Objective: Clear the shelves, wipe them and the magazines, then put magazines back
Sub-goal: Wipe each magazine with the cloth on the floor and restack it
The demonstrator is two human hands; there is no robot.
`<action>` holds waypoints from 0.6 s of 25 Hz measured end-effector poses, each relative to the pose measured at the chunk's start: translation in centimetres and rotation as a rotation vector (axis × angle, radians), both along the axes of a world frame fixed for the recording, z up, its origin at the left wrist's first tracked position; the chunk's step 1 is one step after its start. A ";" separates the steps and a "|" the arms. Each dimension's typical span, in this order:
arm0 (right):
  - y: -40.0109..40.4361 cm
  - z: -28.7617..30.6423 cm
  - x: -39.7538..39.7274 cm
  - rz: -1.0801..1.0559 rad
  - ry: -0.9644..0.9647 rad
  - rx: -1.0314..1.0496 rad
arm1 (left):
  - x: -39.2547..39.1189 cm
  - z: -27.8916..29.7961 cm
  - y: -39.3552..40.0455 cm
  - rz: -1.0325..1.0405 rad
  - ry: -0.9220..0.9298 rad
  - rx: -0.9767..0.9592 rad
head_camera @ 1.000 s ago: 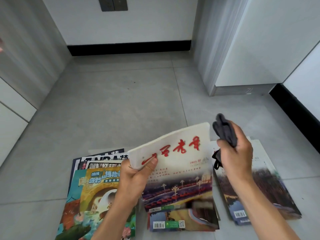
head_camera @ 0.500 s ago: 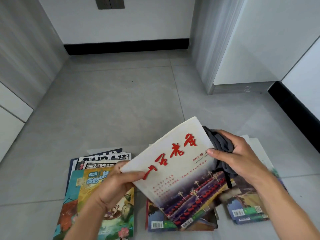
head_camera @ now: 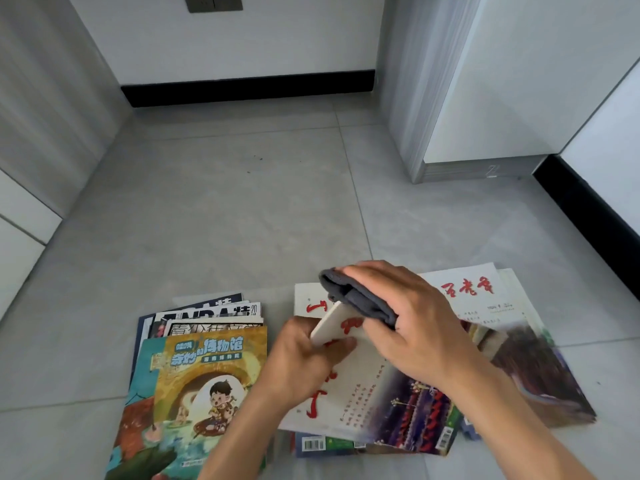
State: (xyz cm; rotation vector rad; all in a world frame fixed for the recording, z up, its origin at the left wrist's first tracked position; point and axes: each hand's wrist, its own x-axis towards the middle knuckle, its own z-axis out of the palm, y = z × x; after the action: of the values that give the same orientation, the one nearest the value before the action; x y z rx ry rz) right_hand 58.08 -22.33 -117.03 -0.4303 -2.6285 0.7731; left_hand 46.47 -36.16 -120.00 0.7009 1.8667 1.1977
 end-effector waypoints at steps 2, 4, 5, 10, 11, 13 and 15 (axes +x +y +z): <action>1.1 -1.4 1.1 -0.041 -0.025 0.108 | -1.2 0.4 -0.7 0.081 -0.055 0.026; 3.1 -3.2 3.2 -0.174 -0.078 0.158 | -2.5 0.7 -1.6 0.109 -0.058 0.027; 3.9 -3.6 4.2 -0.237 -0.103 0.152 | -2.9 0.7 -1.9 0.120 -0.065 0.016; 0.5 -2.3 1.0 -0.166 -0.015 0.145 | -1.3 0.0 -1.2 0.054 -0.064 0.000; -0.5 -1.8 0.3 -0.128 0.005 0.131 | -0.9 -0.2 -1.0 0.040 -0.057 0.017; -0.7 -1.5 -0.3 -0.089 0.021 0.122 | -1.0 -0.2 -0.9 0.058 -0.055 0.039; 0.6 -2.6 0.8 -0.131 0.005 0.158 | -1.9 -0.3 -1.5 0.095 -0.061 0.044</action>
State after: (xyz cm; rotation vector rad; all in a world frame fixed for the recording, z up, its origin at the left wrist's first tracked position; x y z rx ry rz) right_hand 58.88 -21.72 -119.63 -0.5487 -2.6019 0.5204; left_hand 44.59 -37.68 -120.30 0.5984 1.8451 1.3091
